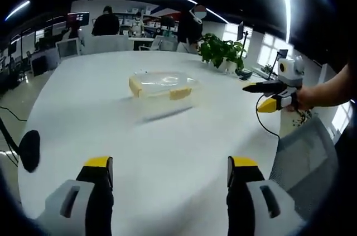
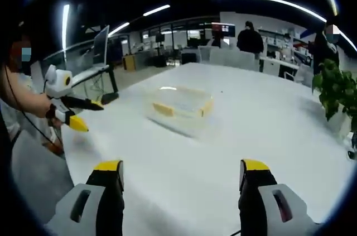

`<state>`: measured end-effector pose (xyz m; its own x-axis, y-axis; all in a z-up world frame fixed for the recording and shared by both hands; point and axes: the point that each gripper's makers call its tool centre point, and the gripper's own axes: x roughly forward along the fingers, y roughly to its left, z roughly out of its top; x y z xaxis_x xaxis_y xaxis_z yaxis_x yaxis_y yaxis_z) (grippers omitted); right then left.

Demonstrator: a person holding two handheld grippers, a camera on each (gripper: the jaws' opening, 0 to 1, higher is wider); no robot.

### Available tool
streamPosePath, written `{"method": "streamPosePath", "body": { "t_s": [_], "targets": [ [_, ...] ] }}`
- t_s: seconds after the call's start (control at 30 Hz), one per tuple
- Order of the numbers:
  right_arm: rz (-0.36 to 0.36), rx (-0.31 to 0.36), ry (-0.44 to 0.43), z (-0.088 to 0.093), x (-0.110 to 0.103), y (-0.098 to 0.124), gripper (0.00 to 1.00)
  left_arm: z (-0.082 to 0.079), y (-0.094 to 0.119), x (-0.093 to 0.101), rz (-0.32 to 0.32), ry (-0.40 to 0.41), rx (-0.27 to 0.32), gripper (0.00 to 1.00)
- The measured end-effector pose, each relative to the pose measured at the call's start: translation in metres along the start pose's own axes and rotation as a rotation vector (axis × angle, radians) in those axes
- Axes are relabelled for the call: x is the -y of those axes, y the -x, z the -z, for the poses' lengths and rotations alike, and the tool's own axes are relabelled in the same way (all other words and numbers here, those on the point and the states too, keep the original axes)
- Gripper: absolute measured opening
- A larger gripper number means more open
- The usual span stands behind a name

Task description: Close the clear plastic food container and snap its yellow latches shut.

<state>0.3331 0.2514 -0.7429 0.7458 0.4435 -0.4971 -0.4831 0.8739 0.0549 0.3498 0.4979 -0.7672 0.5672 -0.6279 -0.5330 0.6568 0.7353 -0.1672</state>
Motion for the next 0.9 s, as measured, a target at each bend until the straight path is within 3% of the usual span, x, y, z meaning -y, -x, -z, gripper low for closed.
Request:
{"method": "streamPosePath", "body": {
  "t_s": [0.2, 0.9],
  "targets": [
    [0.019, 0.007, -0.006, -0.001, 0.003, 0.013, 0.86, 0.003, 0.010, 0.005, 0.006, 0.038, 0.005, 0.84],
    [0.091, 0.010, -0.026, 0.011, -0.001, 0.065, 0.86, 0.015, 0.042, 0.023, -0.001, 0.048, 0.023, 0.82]
  ]
}}
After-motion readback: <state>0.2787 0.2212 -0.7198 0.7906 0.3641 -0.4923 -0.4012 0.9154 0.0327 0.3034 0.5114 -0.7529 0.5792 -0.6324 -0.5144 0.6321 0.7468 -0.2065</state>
